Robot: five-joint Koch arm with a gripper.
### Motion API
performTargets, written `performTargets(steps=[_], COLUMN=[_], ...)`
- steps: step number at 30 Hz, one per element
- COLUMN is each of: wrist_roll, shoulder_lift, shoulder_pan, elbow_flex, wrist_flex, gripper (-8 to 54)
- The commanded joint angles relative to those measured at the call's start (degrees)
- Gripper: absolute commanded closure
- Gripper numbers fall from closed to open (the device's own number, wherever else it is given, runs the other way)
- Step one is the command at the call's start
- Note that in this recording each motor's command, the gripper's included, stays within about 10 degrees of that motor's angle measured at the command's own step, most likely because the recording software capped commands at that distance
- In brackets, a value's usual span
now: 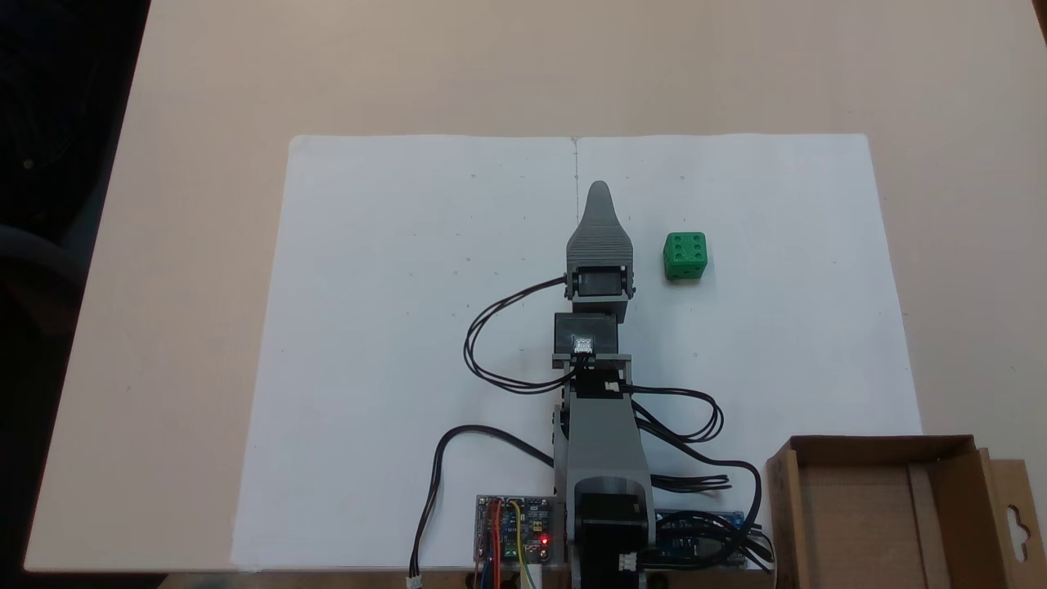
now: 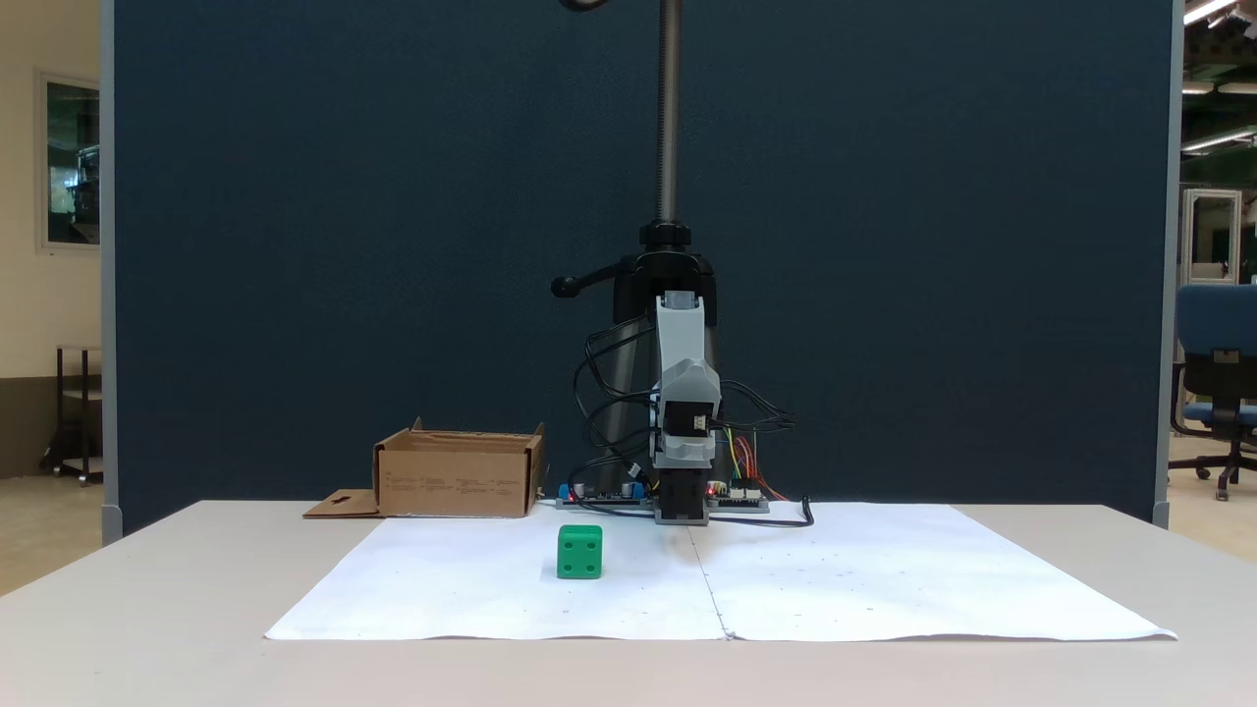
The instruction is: Grasp a green dice and put it in the bin.
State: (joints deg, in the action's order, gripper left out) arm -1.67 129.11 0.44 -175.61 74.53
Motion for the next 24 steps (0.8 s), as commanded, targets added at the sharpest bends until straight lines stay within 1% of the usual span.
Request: performTargets(steps=[1, 3, 10, 17, 24], wrist_roll=[-2.4, -2.4, -2.4, -2.4, -2.4], shoulder_lift=[6.3, 6.3, 6.3, 6.2, 5.5], shoulder_pan=[1.4, 1.8, 2.8, 5.7, 7.5], elbow_flex=[-3.7, -2.0, 8.8, 23.7, 35.0], wrist_flex=[2.9, 0.5, -22.1, -49.6, -75.8], gripper=[2.5, 2.7, 3.1, 3.3, 3.3])
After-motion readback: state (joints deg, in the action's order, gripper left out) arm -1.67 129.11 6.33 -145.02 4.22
